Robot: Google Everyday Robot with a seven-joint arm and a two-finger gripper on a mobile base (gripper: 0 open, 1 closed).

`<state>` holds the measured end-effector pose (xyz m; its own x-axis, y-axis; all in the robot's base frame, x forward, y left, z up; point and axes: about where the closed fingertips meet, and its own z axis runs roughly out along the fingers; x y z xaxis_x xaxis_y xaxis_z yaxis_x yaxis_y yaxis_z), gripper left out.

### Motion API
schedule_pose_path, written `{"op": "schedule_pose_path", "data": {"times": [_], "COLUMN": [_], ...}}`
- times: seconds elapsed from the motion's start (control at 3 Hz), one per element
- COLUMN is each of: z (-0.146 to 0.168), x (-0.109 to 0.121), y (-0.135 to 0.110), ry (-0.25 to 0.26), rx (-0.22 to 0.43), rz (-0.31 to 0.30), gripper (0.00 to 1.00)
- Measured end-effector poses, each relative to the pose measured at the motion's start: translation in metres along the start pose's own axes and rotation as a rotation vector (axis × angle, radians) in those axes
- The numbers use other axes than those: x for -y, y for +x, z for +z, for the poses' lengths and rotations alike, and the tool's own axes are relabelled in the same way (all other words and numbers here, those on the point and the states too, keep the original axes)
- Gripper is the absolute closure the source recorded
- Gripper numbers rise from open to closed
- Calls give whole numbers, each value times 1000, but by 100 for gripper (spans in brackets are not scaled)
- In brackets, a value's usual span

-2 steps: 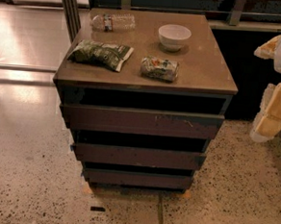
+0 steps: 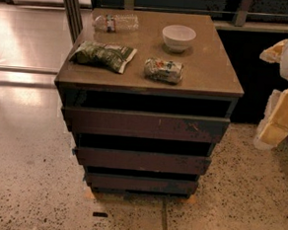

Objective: Open middle drawer

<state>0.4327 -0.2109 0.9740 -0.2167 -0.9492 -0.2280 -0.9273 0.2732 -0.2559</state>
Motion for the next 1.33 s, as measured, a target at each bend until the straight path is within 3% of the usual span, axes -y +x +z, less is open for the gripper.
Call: {"op": "schedule_pose_path", "data": {"times": [0.33, 0.67, 1.0, 1.33], "z": [46, 136, 217, 217], "x": [-16, -33, -57, -57], "y": [-2, -11, -12, -12], "ry": [-40, -78, -134, -134], "rx": [53, 98, 75, 75], "rz": [64, 136, 180, 180], "gripper": [0, 0, 0, 0]}}
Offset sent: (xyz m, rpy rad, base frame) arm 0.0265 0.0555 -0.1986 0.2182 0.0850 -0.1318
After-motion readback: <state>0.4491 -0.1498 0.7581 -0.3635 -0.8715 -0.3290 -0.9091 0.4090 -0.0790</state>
